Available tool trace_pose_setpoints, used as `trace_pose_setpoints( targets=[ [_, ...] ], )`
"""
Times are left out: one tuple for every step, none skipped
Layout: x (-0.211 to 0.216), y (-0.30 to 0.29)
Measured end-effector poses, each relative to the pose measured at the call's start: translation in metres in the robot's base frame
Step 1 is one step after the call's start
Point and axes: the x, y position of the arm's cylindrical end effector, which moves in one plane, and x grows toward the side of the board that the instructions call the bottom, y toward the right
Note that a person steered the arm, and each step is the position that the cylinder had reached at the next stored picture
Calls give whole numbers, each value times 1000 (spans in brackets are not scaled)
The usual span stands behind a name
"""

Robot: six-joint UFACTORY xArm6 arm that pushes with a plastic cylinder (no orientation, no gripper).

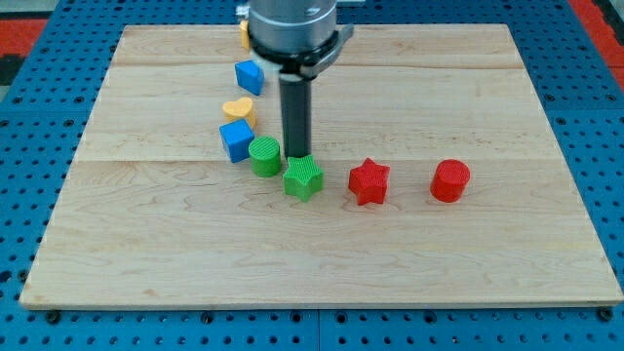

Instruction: Adjust the blue cube below the yellow heart

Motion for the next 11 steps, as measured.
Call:
trace_pose_setpoints(
  targets=[
    [-3, -16],
    [-34, -8],
    [-26, -49],
    [-7, -56],
    [-5, -58],
    [2, -73],
    [2, -120],
    [-3, -151],
    [-23, -206],
    [-51, -173],
    [-51, -133]
  ],
)
